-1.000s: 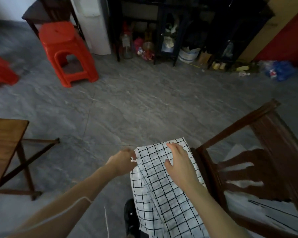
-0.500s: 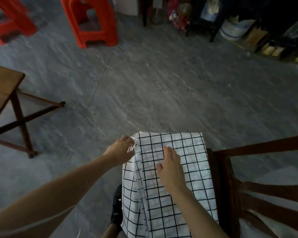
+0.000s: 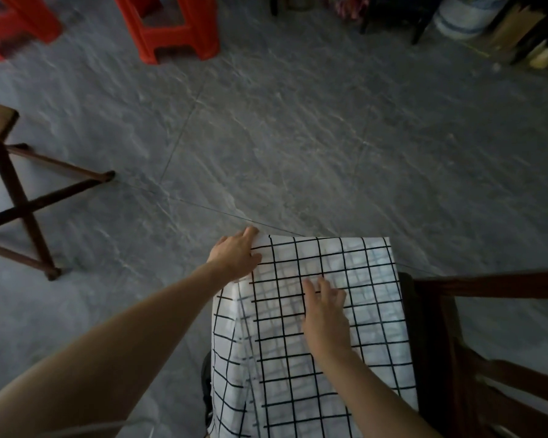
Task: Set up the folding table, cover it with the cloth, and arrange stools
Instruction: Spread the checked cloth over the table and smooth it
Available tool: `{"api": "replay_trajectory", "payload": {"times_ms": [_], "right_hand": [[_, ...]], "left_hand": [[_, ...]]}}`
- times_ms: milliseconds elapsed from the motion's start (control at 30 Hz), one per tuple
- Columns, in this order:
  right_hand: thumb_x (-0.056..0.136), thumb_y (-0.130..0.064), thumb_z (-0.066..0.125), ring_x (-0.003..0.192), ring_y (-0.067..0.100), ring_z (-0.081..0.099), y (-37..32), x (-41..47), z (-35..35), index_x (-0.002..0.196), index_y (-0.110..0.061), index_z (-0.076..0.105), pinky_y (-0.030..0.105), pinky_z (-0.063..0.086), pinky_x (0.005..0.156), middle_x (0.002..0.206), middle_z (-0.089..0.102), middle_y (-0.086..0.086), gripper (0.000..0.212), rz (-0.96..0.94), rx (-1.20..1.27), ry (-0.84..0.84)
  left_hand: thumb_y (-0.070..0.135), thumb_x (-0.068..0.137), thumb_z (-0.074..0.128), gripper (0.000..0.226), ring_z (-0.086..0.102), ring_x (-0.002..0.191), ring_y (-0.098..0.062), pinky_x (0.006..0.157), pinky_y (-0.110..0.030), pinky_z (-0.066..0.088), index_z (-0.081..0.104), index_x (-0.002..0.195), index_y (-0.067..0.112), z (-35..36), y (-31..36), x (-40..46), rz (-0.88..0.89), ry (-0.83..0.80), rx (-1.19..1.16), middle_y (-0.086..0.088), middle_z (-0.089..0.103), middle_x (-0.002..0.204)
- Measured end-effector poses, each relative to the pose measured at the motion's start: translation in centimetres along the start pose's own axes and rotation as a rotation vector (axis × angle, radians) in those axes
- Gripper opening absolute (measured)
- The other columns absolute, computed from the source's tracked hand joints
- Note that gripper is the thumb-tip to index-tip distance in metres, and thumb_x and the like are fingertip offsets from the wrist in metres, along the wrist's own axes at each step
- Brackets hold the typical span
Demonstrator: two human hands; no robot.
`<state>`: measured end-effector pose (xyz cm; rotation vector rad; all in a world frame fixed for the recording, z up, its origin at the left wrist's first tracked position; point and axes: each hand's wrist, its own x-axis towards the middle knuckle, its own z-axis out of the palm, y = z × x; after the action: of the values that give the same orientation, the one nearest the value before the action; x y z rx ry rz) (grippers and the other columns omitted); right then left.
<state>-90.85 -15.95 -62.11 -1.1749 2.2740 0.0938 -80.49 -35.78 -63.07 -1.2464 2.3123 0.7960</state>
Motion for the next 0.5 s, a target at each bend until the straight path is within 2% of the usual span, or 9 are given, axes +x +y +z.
{"api": "replay_trajectory", "payload": {"times_ms": [67, 200, 267, 367, 433, 467, 500], "right_hand": [[0.085, -0.012, 0.069, 0.127, 0.026, 0.026, 0.1, -0.1, 0.1, 0.145, -0.03, 0.024, 0.031, 0.056, 0.079, 0.152, 0.017, 0.001, 0.078, 0.008, -0.008, -0.009], [0.082, -0.031, 0.072, 0.134, 0.03, 0.018, 0.7, 0.0, -0.2, 0.149, -0.03, 0.018, 0.035, 0.054, 0.09, 0.153, 0.009, 0.002, 0.086, -0.039, 0.028, -0.099], [0.08, -0.036, 0.073, 0.136, 0.03, 0.015, 1.4, 0.6, -1.3, 0.15, -0.03, 0.017, 0.036, 0.047, 0.1, 0.153, 0.009, -0.001, 0.09, -0.057, 0.103, -0.207], [0.086, -0.029, 0.067, 0.142, 0.028, 0.012, 2.8, 0.9, -3.0, 0.155, -0.03, 0.012, 0.038, 0.032, 0.112, 0.16, 0.004, -0.003, 0.088, -0.093, 0.139, -0.386], [0.088, -0.024, 0.066, 0.148, 0.024, 0.009, 3.0, 0.3, -4.0, 0.156, -0.028, 0.007, 0.037, 0.023, 0.118, 0.163, -0.004, -0.004, 0.09, -0.115, 0.131, -0.535], [0.088, -0.023, 0.066, 0.148, 0.022, 0.012, 2.7, -0.2, -4.7, 0.156, -0.026, 0.008, 0.037, 0.023, 0.119, 0.163, -0.002, -0.004, 0.09, -0.118, 0.141, -0.582], [0.088, -0.023, 0.066, 0.146, 0.021, 0.021, 1.8, -0.8, -5.4, 0.156, -0.024, 0.014, 0.036, 0.028, 0.117, 0.162, 0.008, -0.001, 0.086, -0.123, 0.16, -0.576]], "left_hand": [[0.039, 0.091, 0.056, 0.047, 0.056, 0.114, -0.027, 0.092, -0.04, 0.043, 0.04, 0.133, 0.026, -0.2, 0.2, 0.2, -0.027, -0.023, 0.002, -0.002, 0.058, 0.128], [0.037, 0.096, 0.049, 0.026, 0.06, 0.104, -0.026, 0.087, -0.038, 0.042, 0.048, 0.118, 0.022, 0.2, 1.2, -0.7, 0.01, 0.109, 0.224, -0.003, 0.064, 0.115], [0.034, 0.099, 0.044, 0.022, 0.062, 0.102, -0.027, 0.082, -0.036, 0.041, 0.053, 0.112, 0.019, 0.2, 1.8, -1.4, 0.007, 0.105, 0.248, -0.005, 0.065, 0.113], [0.029, 0.099, 0.043, 0.016, 0.064, 0.093, -0.025, 0.069, -0.033, 0.038, 0.057, 0.103, 0.021, -0.5, 2.4, -3.2, 0.02, 0.081, 0.25, -0.004, 0.065, 0.107], [0.024, 0.097, 0.047, 0.015, 0.064, 0.091, -0.025, 0.066, -0.033, 0.039, 0.056, 0.109, 0.024, -1.6, 2.6, -4.8, 0.082, 0.047, 0.298, -0.002, 0.064, 0.107], [0.023, 0.096, 0.049, 0.019, 0.064, 0.092, -0.024, 0.066, -0.034, 0.041, 0.054, 0.114, 0.026, -2.5, 2.8, -5.9, 0.121, 0.027, 0.335, -0.001, 0.063, 0.107], [0.022, 0.096, 0.049, 0.023, 0.063, 0.091, -0.024, 0.067, -0.034, 0.044, 0.052, 0.118, 0.026, -3.8, 2.9, -7.0, 0.161, 0.01, 0.37, -0.001, 0.061, 0.104]]}}
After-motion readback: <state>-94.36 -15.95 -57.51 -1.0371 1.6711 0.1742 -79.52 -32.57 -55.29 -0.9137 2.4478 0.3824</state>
